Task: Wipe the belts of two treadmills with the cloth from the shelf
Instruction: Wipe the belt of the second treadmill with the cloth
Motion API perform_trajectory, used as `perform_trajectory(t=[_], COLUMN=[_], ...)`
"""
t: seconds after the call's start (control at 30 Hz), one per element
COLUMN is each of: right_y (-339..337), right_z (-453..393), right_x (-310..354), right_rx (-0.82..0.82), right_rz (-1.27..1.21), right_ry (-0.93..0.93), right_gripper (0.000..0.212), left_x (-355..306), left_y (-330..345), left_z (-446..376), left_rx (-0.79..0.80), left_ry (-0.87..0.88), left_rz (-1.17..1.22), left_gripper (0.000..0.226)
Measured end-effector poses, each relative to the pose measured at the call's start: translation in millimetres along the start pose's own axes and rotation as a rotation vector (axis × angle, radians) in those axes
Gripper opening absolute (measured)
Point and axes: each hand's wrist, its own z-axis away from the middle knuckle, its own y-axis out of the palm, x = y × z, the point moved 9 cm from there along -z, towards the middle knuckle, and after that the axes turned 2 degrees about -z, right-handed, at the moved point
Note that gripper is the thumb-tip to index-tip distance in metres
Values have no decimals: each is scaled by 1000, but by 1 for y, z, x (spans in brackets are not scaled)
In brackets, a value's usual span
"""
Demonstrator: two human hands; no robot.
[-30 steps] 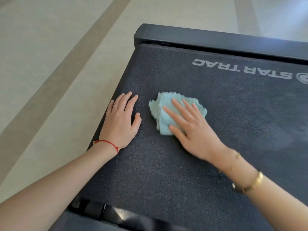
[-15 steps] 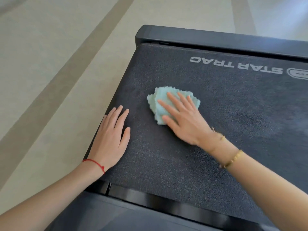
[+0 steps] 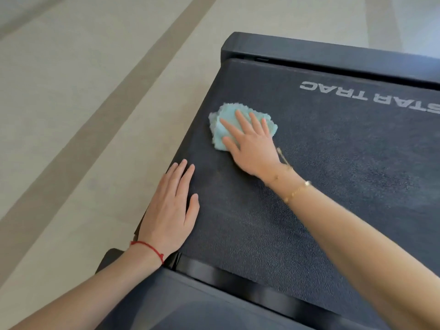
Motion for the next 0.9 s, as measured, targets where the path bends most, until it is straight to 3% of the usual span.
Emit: perform_trajectory(t=[0.13,0.2,0.4,0.47,0.7,0.77,0.9], right_y=[3,0,5,8,-1,-7,-20], right_z=[65,63,-51,-61,66,93,81], right_x=[35,27,-3,5,28,3,-51], right_rx=[39,93,107,93,85,94,39], right_rz=[-11,-36,1,33,-10,-5,-10], right_ry=[-283,-315,-18,3,-322,-293,-15], right_gripper=[51,52,52,52,51,52,49], left_x=[-1,-1,-4,-4,-2,-2,-7], left_y=[2,2,1,0,0,0,1], left_z=[1,1,1,1,0,0,1], left_rx=[4,3,5,-2,-31,-30,-11], left_ry=[12,19,20,23,28,29,90], left_rz=[-6,-3,-9,0,29,25,24], left_gripper=[60,60,59,59,59,59,58])
